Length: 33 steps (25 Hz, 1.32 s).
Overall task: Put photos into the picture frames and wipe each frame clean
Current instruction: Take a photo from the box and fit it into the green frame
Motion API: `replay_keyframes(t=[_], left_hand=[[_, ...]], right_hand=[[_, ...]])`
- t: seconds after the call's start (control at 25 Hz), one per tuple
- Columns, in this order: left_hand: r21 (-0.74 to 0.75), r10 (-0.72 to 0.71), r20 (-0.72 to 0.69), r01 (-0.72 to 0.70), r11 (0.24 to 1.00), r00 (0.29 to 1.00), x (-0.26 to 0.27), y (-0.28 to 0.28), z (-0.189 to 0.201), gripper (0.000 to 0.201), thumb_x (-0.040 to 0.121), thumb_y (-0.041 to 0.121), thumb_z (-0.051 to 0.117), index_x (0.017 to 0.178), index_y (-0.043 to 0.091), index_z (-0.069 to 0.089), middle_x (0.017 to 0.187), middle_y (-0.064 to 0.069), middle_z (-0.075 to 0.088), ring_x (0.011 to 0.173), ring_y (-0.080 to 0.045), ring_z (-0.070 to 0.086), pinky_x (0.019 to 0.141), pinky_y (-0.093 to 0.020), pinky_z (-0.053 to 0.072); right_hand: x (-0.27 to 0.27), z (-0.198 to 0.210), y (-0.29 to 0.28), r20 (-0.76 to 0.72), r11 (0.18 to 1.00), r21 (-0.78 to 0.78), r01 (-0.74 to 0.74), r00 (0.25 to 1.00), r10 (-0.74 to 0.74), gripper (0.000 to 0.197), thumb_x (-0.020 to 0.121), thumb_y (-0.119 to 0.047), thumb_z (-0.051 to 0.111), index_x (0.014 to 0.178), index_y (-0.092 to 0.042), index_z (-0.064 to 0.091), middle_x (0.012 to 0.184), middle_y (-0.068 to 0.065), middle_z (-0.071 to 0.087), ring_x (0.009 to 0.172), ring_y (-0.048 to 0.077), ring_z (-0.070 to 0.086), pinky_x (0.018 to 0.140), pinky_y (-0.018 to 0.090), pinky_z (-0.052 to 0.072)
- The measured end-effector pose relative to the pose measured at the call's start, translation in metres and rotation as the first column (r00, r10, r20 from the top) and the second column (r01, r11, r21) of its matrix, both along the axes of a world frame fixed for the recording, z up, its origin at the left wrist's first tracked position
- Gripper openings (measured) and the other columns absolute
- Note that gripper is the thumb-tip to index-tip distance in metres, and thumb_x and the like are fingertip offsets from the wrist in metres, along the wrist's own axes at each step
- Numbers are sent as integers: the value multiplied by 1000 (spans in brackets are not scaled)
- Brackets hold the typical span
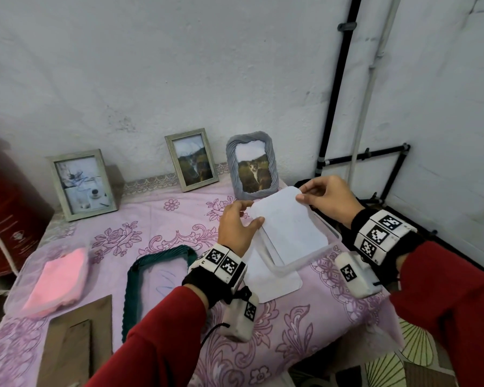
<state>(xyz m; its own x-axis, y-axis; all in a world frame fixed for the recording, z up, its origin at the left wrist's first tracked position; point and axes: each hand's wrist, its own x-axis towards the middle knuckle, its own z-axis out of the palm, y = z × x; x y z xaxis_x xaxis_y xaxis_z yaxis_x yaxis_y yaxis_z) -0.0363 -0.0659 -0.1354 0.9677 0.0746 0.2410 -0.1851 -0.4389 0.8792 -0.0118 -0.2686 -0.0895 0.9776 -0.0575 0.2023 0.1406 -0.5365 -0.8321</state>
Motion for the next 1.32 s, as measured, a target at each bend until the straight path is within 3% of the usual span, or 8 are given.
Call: replay_keyframes(t=[0.16, 0.32, 0.56, 0.68, 0.88, 1.04, 1.24, 1.32], left_hand=[[-89, 0, 77, 6, 996, 997, -7, -3, 6, 26, 80, 16, 71, 101, 5, 61, 102, -8, 60, 98, -21, 55, 87, -30, 47], [-280, -51, 73, 70, 958, 996, -13, 2, 18, 23, 83, 10, 68, 104, 8, 58, 94, 0, 61, 83, -13, 57, 63, -8, 47], [-423, 4, 40, 14, 906, 999, -21, 35, 28, 21, 85, 2, 62, 104, 8, 56, 88, -10, 56, 82, -29, 58, 75, -46, 56], [-398, 58, 56, -31, 917, 997, -31, 67, 28, 26, 83, 1, 64, 105, 13, 56, 85, -10, 57, 81, -31, 60, 74, -44, 56], [-326, 94, -7, -91, 941, 996, -51, 127, 23, 41, 81, 0, 65, 118, 15, 56, 85, -1, 58, 71, -20, 61, 66, -35, 56], [-237, 74, -143, -107, 966, 987, -65, 166, 15, 58, 78, -4, 64, 124, 28, 48, 86, -4, 52, 64, -16, 59, 48, -20, 53], [-143, 118, -233, -154, 978, 965, -80, 196, 1, 62, 77, -3, 67, 130, 21, 45, 82, -4, 50, 70, -24, 58, 70, -41, 57], [-121, 107, -251, -141, 983, 962, -85, 203, -3, 63, 77, -6, 67, 132, 16, 44, 82, -3, 50, 65, -22, 57, 62, -36, 57]], right_hand=[[-5, 15, 7, 115, 998, 56, 19, 993, -25, 12, 81, -4, 69, 93, 0, 69, 76, 1, 62, 66, 6, 52, 68, 11, 44], [-4, 34, 25, 176, 983, 181, -18, 984, -15, 12, 85, -2, 63, 97, 2, 65, 77, 4, 61, 70, 11, 56, 74, 24, 47], [-6, 42, 67, 215, 961, 264, -85, 976, 27, 8, 86, -8, 64, 93, -12, 62, 72, -1, 61, 67, 12, 56, 69, 29, 49], [-13, 32, 93, 173, 959, 243, -148, 979, 107, 23, 84, -5, 63, 106, -11, 59, 73, -5, 57, 67, 9, 53, 73, 34, 50], [-29, 8, 140, 46, 936, 149, -319, 948, 316, 50, 84, 1, 61, 127, -18, 47, 91, 13, 55, 72, 17, 56, 63, 38, 57], [-34, -8, 173, -12, 912, 71, -404, 914, 406, 53, 82, 0, 64, 129, -19, 49, 87, 8, 54, 66, 12, 55, 67, 38, 58], [-41, -27, 198, -117, 852, 6, -524, 846, 521, 70, 75, 1, 68, 134, -25, 42, 87, 6, 53, 72, 20, 58, 77, 39, 55], [-45, -35, 205, -147, 842, -8, -540, 833, 533, 73, 74, 1, 69, 136, -26, 40, 82, 2, 51, 71, 15, 55, 77, 37, 54]])
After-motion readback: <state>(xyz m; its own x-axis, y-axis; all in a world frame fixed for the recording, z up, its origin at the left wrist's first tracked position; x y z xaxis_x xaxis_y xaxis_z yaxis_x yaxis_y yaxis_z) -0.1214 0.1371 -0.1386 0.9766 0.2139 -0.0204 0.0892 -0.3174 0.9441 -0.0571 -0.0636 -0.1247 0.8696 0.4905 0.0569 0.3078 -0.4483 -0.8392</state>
